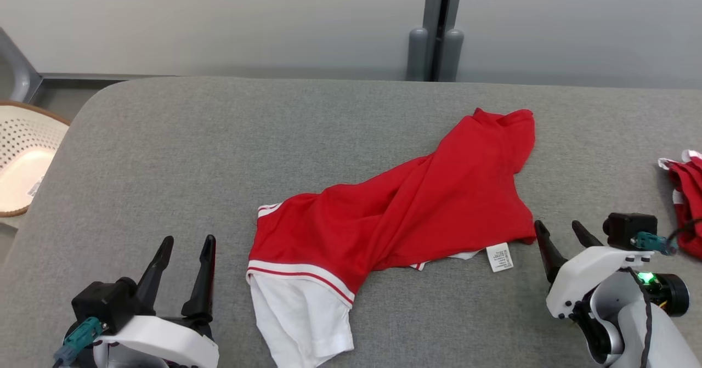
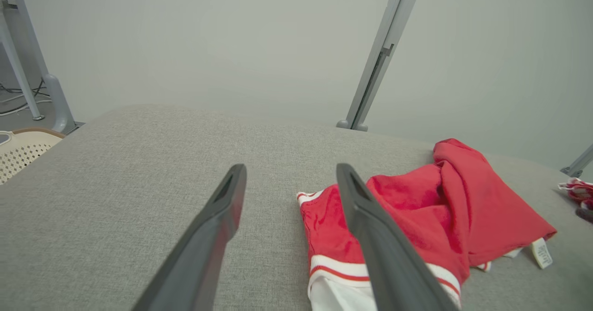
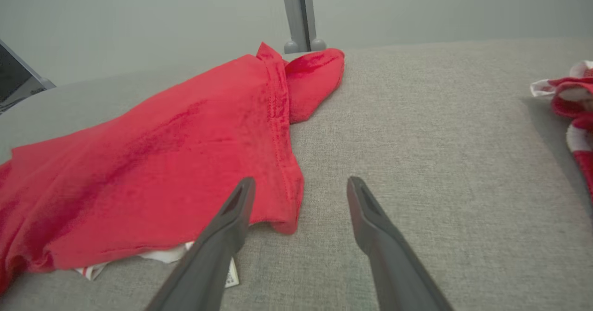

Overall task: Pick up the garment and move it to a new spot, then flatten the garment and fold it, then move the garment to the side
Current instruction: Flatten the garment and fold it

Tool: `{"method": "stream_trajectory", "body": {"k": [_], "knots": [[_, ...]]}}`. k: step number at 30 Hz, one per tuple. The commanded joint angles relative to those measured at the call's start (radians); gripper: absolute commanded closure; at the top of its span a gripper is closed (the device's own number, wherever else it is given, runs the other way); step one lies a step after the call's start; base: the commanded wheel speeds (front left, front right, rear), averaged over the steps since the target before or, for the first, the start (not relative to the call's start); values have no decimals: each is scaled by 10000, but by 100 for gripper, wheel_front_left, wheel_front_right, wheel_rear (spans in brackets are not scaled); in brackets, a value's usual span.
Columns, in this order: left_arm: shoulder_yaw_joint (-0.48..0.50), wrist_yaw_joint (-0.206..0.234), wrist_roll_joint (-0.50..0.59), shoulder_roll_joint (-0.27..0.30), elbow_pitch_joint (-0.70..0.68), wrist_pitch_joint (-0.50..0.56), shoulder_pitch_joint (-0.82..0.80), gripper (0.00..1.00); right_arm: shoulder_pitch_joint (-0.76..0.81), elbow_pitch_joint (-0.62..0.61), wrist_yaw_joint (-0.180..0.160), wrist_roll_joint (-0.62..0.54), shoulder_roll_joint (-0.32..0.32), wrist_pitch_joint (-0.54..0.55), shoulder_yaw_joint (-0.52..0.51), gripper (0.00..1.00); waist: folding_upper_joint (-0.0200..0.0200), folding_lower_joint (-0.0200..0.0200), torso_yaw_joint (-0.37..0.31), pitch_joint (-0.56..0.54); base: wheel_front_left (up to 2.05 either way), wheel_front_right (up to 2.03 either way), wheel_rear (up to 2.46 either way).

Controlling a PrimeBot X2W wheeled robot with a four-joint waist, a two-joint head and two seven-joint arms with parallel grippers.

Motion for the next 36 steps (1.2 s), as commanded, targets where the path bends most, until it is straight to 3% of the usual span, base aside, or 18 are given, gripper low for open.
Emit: {"method": "stream_trajectory", "body": {"k": [1,5,12,14,15,16,25,31,36], "knots": [[-63,-74,8,-17,54,10,-200,0,-167,291,-3,-210,-137,306,51,0,0,0,276,185,0,0,0],[-178,-88,34,-85,150,20,-332,0,-448,783,-3,-499,-199,841,165,0,0,0,601,329,0,0,0],[-269,-134,44,-81,243,34,-478,0,-732,1399,-3,-1380,-341,873,-350,0,0,0,993,516,0,0,0],[-253,-144,14,-55,267,34,-501,0,-817,1476,-3,-1557,-240,682,-466,53,0,0,1033,531,0,0,0],[-243,-136,0,-44,277,32,-511,0,-817,1520,-3,-1610,-191,602,-481,89,0,0,1037,528,0,0,0],[-232,-123,-11,-28,292,32,-507,0,-832,1564,-3,-1669,-166,513,-487,100,0,0,1029,518,0,0,0],[-247,-40,-67,41,369,57,-335,0,-911,1780,-3,-1583,-29,54,-507,100,0,0,483,177,0,0,0],[-177,42,-130,60,392,-40,-130,0,-507,1095,-3,-1703,6,-205,-557,100,0,0,-130,-85,0,0,0],[-207,57,-226,13,414,-75,-4,0,295,3,-3,-1504,-90,452,-429,100,0,0,-721,-206,0,0,0]]}}
